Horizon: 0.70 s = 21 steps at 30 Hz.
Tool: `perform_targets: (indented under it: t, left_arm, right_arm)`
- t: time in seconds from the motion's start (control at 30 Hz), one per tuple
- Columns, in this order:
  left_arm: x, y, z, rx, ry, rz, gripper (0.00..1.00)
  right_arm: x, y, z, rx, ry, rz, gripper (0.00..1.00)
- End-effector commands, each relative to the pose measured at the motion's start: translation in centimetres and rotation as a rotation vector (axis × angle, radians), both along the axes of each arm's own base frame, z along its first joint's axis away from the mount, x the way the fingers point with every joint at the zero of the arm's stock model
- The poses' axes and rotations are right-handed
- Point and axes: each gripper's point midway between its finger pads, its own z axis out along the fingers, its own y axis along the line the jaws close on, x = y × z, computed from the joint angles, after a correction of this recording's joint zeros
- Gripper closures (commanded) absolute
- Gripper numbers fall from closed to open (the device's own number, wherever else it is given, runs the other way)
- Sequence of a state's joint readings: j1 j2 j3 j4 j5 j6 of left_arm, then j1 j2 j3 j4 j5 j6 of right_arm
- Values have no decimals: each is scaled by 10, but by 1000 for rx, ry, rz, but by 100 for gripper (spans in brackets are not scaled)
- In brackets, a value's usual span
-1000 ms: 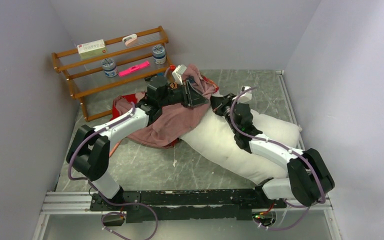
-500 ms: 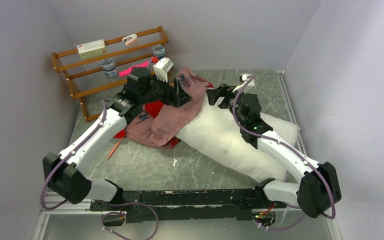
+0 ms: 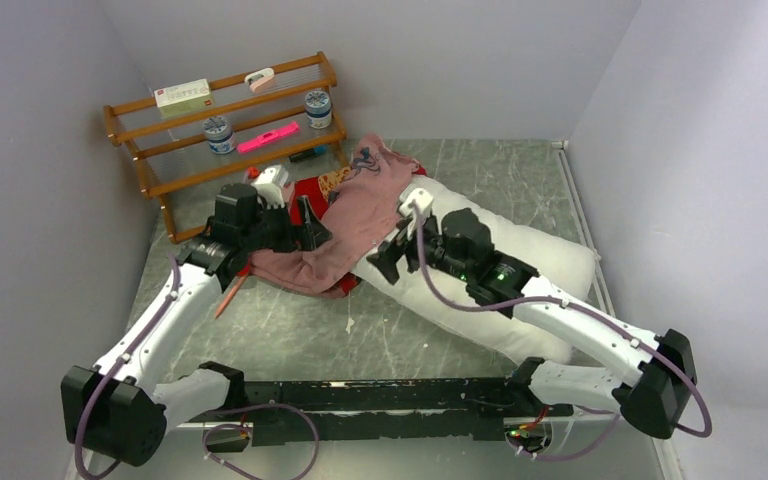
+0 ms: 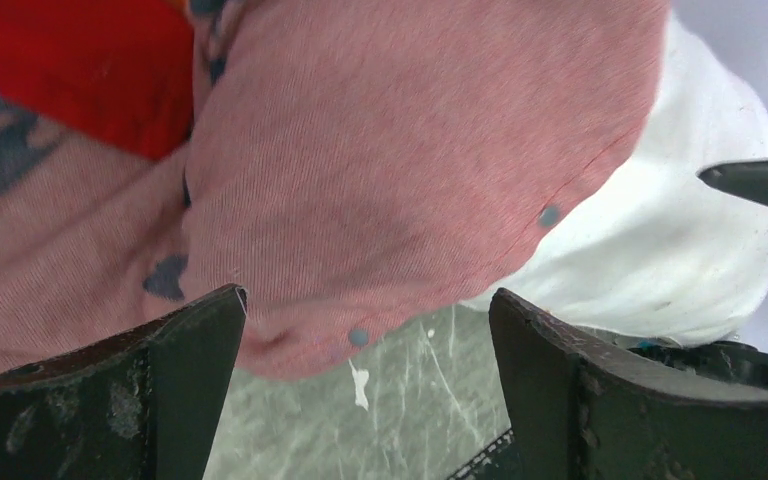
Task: Put the pillow into the pillowcase
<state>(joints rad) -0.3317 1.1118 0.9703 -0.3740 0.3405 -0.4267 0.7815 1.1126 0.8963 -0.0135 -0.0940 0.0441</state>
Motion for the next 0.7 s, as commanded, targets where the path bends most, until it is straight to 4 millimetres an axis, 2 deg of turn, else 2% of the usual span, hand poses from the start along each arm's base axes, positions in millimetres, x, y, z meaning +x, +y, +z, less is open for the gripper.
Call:
perform_targets:
  t: [0.0, 0.1, 0.17, 0.27, 0.4, 0.47, 0.67]
  left_arm:
    - [-16, 0, -12, -123, 54, 17, 5]
    - [-20, 10, -25, -163, 96, 60, 7]
    - [-24, 13, -30, -207, 115, 68, 8]
    - [-29, 16, -38, -247, 147, 84, 9]
    - [-30, 22, -52, -247, 184, 108, 11]
    - [-30, 25, -57, -246, 199, 121, 11]
    - [-36, 21, -69, -278, 223, 108, 13]
  right_arm:
    - [-26, 9, -11, -210, -169, 133, 1]
    - [-31, 13, -26, -340, -243, 122, 0]
    - [-26, 8, -37, -431, -271, 56, 0]
    - [-28, 8, -63, -556, -255, 78, 0]
    - [-17, 1, -88, -687, -271, -28, 0]
    - [-8, 1, -91, -693, -283, -95, 0]
    - [11, 18, -102, -618, -332, -191, 4]
